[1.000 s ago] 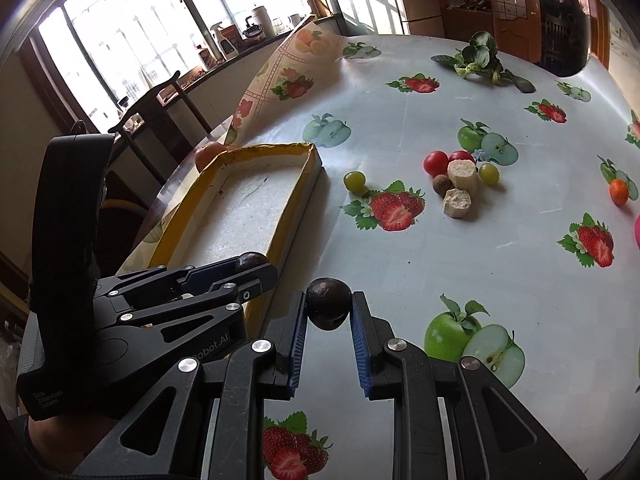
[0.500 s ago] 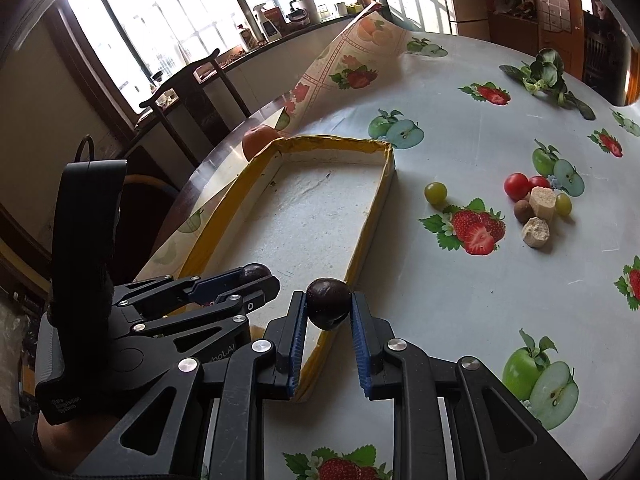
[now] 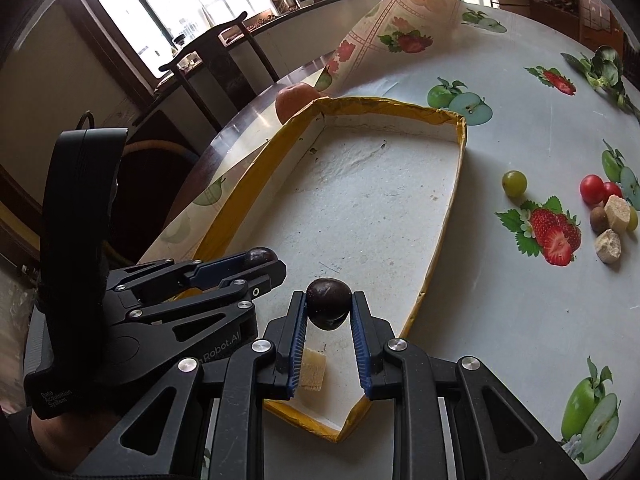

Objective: Organize fruits
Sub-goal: 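Carry both dark plums into the yellow tray with both tools, then open both tools to drop the plums in the tray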

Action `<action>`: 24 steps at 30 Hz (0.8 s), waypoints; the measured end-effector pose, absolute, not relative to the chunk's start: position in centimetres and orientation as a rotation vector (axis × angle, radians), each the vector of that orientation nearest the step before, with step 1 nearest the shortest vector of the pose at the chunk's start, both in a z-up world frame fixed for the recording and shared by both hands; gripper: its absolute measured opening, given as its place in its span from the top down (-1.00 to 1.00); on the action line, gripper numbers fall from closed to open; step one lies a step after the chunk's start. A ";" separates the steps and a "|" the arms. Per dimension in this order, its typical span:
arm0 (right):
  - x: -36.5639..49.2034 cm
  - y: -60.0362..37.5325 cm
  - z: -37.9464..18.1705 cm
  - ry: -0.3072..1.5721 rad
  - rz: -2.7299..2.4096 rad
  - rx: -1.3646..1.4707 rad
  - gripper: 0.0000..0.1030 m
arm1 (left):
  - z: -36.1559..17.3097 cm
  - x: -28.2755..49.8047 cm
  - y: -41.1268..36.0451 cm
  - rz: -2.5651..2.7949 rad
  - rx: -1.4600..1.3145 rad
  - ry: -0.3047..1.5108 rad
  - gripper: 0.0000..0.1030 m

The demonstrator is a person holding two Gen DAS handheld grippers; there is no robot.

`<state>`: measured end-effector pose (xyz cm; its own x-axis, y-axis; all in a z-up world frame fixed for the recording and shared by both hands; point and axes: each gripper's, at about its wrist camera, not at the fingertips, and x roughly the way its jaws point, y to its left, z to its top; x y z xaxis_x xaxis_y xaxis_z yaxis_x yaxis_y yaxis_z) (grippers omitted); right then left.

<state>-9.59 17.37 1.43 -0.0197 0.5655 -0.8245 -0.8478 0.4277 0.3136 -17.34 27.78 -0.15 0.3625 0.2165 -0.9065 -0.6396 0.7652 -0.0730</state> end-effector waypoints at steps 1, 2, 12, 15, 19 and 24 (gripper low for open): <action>-9.7 17.7 1.1 1.113 1.157 -0.328 0.57 | -0.4 -17.4 27.9 0.578 -0.460 1.074 0.54; -9.7 18.0 0.7 1.118 1.156 -0.338 0.57 | -0.7 -17.4 28.0 0.581 -0.461 1.082 0.54; -9.5 18.9 -2.3 1.197 1.136 -0.397 0.53 | -1.9 -17.1 27.9 0.585 -0.412 1.129 0.47; -9.3 18.9 -2.3 1.207 1.137 -0.393 0.54 | -2.1 -17.1 28.2 0.617 -0.407 1.148 0.11; -9.4 18.7 -1.9 1.201 1.125 -0.400 0.40 | -1.9 -17.5 28.4 0.635 -0.407 1.150 0.05; -9.5 18.0 -0.6 1.172 1.130 -0.379 0.21 | -1.4 -17.8 28.2 0.643 -0.401 1.146 0.03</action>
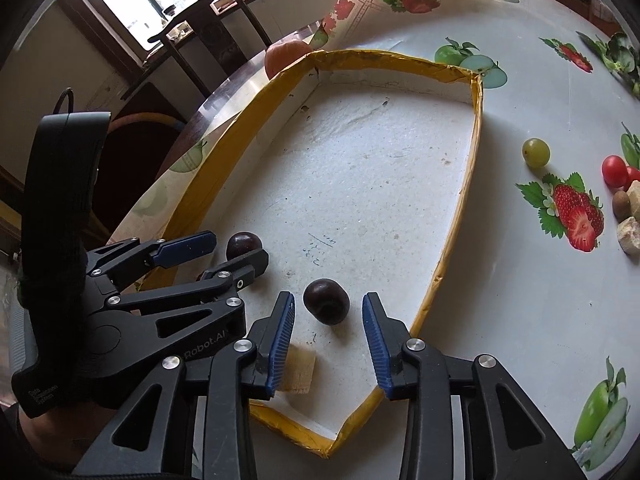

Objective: Organize fruits
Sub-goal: 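Open both tools to drop the plums in the tray, then grasp the green grape with the left tool while the right tool grasps another grape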

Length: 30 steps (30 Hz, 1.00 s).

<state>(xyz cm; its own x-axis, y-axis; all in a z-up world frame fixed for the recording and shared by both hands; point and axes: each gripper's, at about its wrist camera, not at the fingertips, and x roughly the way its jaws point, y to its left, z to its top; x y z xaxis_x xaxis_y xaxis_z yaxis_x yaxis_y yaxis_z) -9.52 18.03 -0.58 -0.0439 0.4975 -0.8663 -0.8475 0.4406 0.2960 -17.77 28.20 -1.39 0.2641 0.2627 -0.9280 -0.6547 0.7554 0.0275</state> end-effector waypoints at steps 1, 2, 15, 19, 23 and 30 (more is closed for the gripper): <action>-9.5 17.8 -0.2 1.165 1.131 -0.373 0.16 | -1.2 -17.8 28.1 0.641 -0.401 1.143 0.03; -9.6 17.6 0.2 1.156 1.131 -0.368 0.16 | -1.1 -17.7 28.0 0.640 -0.399 1.140 0.03; -7.6 12.7 2.7 1.114 1.060 -0.284 0.15 | 1.2 -16.3 25.3 0.579 -0.365 1.116 0.03; -6.3 10.1 2.3 1.125 1.005 -0.253 0.15 | 1.8 -15.2 23.9 0.544 -0.363 1.104 0.03; -4.7 7.1 1.7 1.135 0.937 -0.227 0.15 | 2.2 -13.8 22.0 0.496 -0.351 1.098 0.03; -1.7 2.3 0.9 1.150 0.830 -0.163 0.15 | 2.8 -10.8 18.4 0.401 -0.347 1.092 0.03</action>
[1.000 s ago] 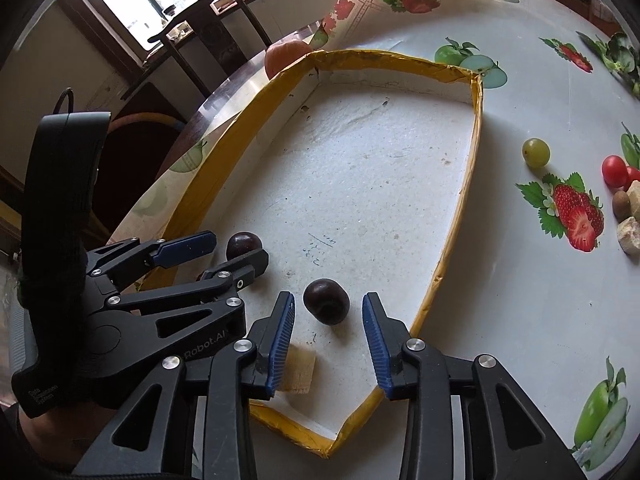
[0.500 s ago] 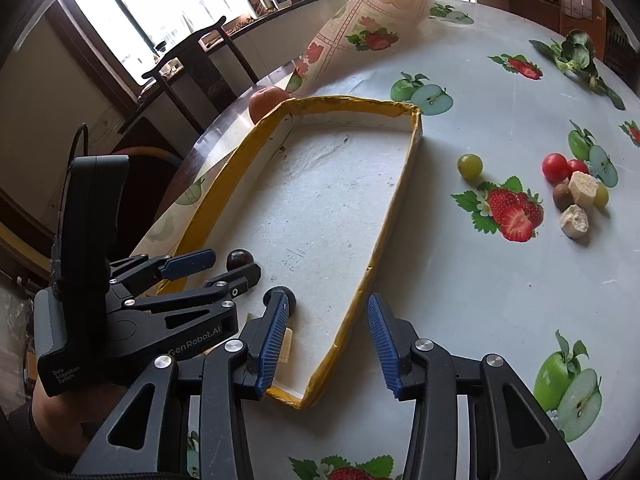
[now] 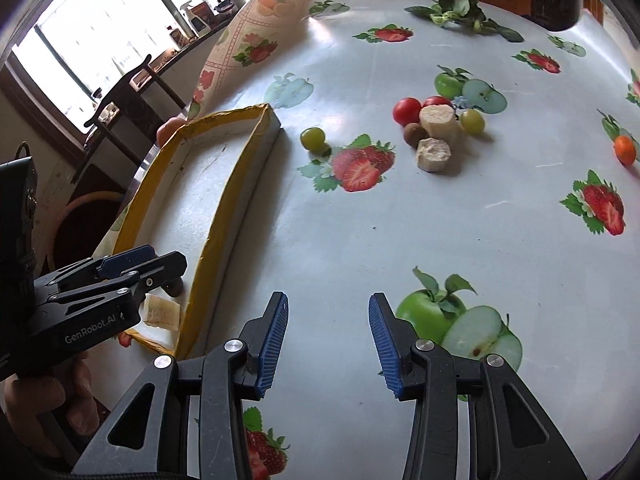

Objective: Organize fruits
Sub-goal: 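Grasp the green grape with the left tool while the right tool grasps another grape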

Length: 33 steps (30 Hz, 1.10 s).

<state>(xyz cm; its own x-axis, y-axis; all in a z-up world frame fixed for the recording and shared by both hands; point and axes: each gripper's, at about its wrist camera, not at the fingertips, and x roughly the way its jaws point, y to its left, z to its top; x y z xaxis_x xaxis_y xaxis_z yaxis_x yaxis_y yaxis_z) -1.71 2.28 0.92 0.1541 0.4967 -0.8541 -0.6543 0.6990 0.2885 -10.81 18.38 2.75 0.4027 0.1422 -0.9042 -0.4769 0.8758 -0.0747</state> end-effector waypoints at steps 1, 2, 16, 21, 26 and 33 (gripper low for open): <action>-1.3 1.8 0.9 1.150 0.820 -0.156 0.15 | 2.7 -10.3 18.0 0.393 -0.345 1.092 0.03; -1.0 1.3 0.9 1.148 0.811 -0.150 0.15 | 2.6 -9.8 17.5 0.388 -0.342 1.095 0.03; 6.7 -0.5 0.6 1.087 0.699 -0.098 0.17 | 1.4 -0.7 18.0 0.357 -0.415 1.070 0.03; 11.6 0.0 0.5 1.064 0.675 -0.054 0.18 | 0.4 2.3 20.5 0.397 -0.449 1.065 0.03; 15.1 1.3 -0.3 1.061 0.699 -0.041 0.28 | -0.8 4.7 21.5 0.419 -0.418 1.089 0.03; 17.2 3.9 -1.6 1.056 0.739 -0.085 0.41 | -2.6 6.2 22.0 0.439 -0.368 1.119 0.04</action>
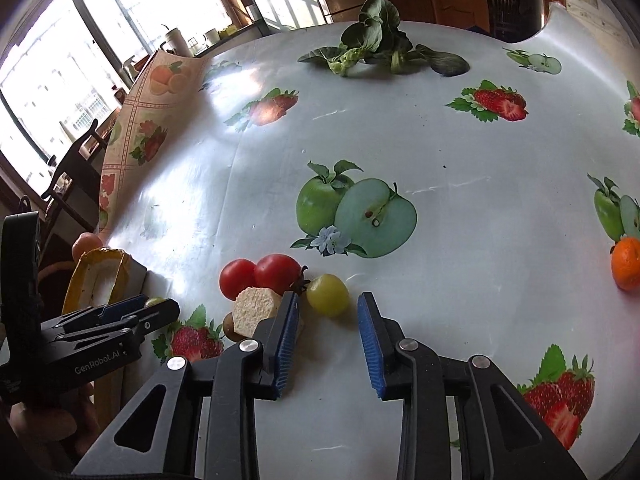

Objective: Organize fruits
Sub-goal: 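Grasp the green grape with the left tool while the right tool grasps another grape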

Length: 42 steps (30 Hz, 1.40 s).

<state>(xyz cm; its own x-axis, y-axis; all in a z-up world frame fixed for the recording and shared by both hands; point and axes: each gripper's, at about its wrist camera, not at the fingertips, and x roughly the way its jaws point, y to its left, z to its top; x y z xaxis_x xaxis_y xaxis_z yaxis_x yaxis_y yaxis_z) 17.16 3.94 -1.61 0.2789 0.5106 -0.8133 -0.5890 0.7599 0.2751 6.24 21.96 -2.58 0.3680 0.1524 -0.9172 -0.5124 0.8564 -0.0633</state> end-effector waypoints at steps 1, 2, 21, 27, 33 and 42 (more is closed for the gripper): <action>17.4 4.2 -1.9 1.059 0.734 -0.092 0.41 | -2.7 6.3 21.8 0.441 -0.351 1.119 0.04; 17.7 4.4 -2.2 1.068 0.731 -0.097 0.41 | -2.7 6.3 21.6 0.443 -0.337 1.114 0.05; 14.2 1.5 0.5 1.041 0.784 0.015 0.54 | 0.5 2.7 21.0 0.346 -0.401 0.990 0.58; 11.7 0.1 2.2 1.029 0.792 0.045 0.54 | 1.7 0.5 20.0 0.320 -0.429 0.971 0.58; 9.0 -0.1 3.4 1.028 0.814 0.039 0.54 | 2.6 -2.0 18.9 0.319 -0.422 0.973 0.58; 4.8 1.3 5.4 1.006 0.868 0.001 0.54 | 4.7 -5.8 19.1 0.347 -0.420 0.943 0.58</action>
<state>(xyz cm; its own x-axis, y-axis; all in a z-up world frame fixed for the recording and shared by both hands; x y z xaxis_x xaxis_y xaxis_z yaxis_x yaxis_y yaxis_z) 4.84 1.30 5.37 0.2400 0.6346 -0.7346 -0.6341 0.6755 0.3764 -5.77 19.09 4.72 0.5433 0.1030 -0.8332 -0.4617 0.8655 -0.1941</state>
